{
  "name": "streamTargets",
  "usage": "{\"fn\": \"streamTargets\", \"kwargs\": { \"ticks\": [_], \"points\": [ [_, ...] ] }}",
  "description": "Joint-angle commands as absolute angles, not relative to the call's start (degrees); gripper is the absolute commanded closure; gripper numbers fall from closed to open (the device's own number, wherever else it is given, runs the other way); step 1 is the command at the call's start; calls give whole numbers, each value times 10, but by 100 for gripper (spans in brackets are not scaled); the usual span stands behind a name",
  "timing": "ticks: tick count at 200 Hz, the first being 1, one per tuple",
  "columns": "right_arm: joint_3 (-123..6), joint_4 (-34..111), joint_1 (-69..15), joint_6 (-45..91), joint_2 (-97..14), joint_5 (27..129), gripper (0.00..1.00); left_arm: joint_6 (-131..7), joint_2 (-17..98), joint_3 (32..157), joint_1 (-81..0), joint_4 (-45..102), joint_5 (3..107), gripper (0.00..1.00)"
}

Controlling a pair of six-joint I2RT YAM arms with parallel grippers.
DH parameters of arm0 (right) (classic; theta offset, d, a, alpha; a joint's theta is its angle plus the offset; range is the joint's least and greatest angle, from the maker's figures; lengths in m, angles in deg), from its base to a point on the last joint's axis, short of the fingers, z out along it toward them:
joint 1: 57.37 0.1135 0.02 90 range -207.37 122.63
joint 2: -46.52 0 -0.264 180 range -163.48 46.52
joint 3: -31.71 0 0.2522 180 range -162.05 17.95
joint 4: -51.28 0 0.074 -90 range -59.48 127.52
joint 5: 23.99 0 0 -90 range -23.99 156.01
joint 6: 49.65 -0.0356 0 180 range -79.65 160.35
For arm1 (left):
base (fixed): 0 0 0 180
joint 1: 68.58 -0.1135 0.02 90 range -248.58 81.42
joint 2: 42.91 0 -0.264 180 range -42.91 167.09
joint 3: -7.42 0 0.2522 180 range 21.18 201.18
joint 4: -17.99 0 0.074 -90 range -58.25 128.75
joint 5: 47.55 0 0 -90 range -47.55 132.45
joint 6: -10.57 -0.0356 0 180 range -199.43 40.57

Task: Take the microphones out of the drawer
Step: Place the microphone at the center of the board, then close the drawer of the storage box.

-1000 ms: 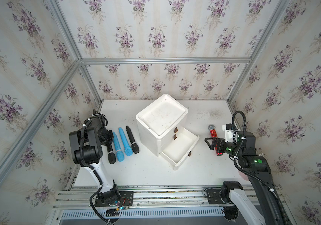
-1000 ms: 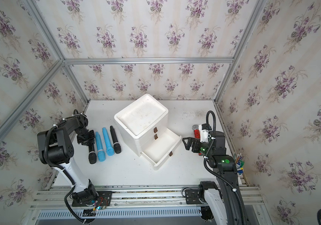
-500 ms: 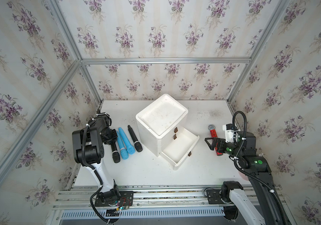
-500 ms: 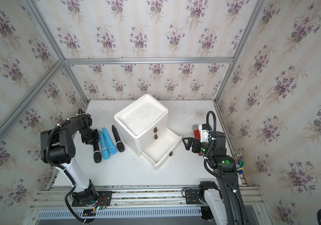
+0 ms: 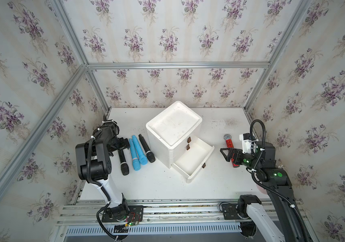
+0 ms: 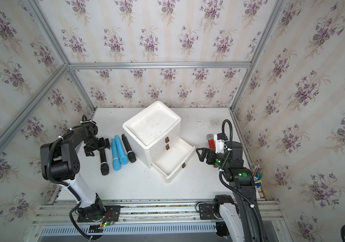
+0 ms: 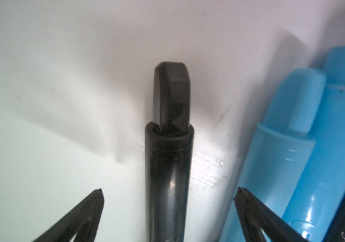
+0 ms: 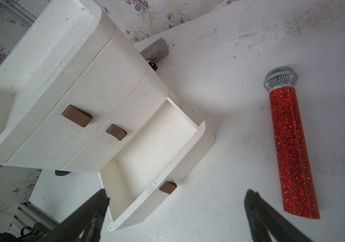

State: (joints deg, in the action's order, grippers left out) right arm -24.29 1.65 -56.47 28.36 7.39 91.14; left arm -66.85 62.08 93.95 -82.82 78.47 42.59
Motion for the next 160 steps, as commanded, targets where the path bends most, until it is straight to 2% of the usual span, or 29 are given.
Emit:
{"fn": "streamTargets", "kwargs": {
  "ticks": [1, 24, 50, 99, 136, 160],
  "points": [
    [-246, 24, -564, 287, 68, 920, 0, -664, 592, 935, -829, 787, 433, 1],
    [-248, 23, -564, 288, 56, 919, 0, -664, 541, 932, -829, 791, 406, 1],
    [-253, 14, -564, 286, 26, 906, 0, -677, 491, 952, -829, 801, 425, 1],
    [-256, -5, -558, 261, -29, 837, 0, -675, 445, 1028, -815, 813, 566, 1],
    [-256, -8, -509, 228, -58, 780, 0, -696, 447, 1133, -748, 840, 594, 1],
    [-242, 16, -446, 185, -86, 750, 0, -701, 475, 1208, -710, 853, 634, 1]
  ]
}}
